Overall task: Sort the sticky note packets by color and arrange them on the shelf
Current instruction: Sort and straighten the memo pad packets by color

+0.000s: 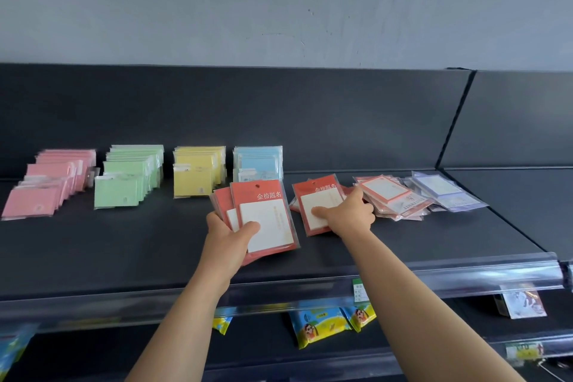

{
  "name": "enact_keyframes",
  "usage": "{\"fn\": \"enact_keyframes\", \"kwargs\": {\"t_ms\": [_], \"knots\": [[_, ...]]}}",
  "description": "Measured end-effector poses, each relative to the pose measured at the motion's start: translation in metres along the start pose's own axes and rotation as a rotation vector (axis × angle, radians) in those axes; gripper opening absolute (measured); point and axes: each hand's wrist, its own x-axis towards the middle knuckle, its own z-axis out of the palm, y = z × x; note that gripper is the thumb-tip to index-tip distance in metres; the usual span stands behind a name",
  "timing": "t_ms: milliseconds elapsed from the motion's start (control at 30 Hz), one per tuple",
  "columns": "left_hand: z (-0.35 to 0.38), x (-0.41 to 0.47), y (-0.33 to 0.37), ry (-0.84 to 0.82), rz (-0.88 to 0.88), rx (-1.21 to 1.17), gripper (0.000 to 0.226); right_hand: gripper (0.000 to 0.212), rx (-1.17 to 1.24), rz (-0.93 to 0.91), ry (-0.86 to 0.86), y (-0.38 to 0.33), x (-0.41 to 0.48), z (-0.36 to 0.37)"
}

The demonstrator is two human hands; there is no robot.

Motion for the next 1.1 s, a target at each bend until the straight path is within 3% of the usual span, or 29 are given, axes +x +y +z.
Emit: {"fn": "enact_keyframes", "kwargs": {"t_ms": [100,200,333,433,567,700,833,933,1000,1100], "knots": [[0.000,0.000,0.000,0.001,-0.001,-0.008,0.044,0.102,0.177,0.026,0.042,0.006,0.005,0.000],[0.001,0.000,0.000,0.014,0.005,0.004,0.045,0.077,0.332,0.037,0.039,0.016,0.007,-0.008],[0.003,0.000,0.002,0.033,0.022,0.022,0.046,0.037,0.502,-0.004,-0.102,0.023,0.003,-0.024],[0.005,-0.001,0.005,0.050,0.044,0.024,0.045,0.031,0.605,-0.029,-0.207,0.026,-0.003,-0.035],[0.015,-0.006,0.012,0.019,0.091,-0.002,0.043,0.024,0.822,-0.083,-0.484,0.023,-0.022,-0.024],[0.025,-0.010,0.015,-0.024,0.145,0.034,0.061,0.030,0.529,-0.259,-0.558,0.020,-0.032,0.010],[0.015,-0.006,0.013,0.020,0.135,0.010,0.060,0.051,0.046,-0.467,-0.235,0.020,-0.002,-0.003],[0.003,-0.004,0.011,0.080,0.135,-0.034,0.057,0.040,-0.386,-0.660,-0.255,0.023,0.009,-0.011],[-0.006,-0.002,0.009,0.120,0.133,-0.043,0.057,0.036,-0.414,-0.702,-0.293,0.026,-0.001,-0.015],[-0.018,0.003,0.005,0.170,0.115,-0.056,0.060,0.030,-0.254,-0.721,-0.245,0.031,-0.011,-0.020]]}}
